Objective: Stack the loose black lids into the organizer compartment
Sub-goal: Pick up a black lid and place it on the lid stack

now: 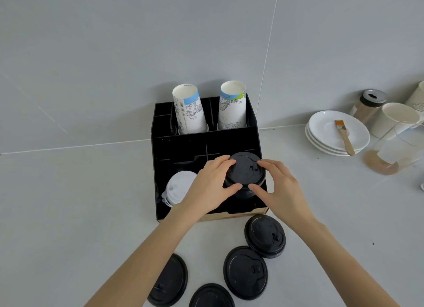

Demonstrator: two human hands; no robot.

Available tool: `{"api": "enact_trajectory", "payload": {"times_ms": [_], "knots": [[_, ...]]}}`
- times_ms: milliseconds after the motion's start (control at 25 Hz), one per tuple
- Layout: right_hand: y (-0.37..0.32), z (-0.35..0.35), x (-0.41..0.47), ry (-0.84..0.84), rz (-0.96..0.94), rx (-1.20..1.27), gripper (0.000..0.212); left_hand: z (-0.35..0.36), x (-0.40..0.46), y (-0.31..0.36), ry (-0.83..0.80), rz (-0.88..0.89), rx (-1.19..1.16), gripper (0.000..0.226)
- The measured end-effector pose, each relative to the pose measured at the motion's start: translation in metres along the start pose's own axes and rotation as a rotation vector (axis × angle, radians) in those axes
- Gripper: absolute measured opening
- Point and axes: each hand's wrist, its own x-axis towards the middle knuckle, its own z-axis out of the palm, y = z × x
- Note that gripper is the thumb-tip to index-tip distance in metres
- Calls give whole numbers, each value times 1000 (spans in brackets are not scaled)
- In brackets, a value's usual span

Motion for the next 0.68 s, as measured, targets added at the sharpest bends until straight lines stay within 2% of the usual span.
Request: {"api": "enact_trajectory", "payload": {"times_ms": [360, 680], "knots": [[8, 18, 0, 57, 77, -1, 52, -3, 21, -18, -162, 96, 53, 62], [12, 30, 0, 49, 100, -39, 51, 9, 23, -23, -174, 61, 0, 58]]}}
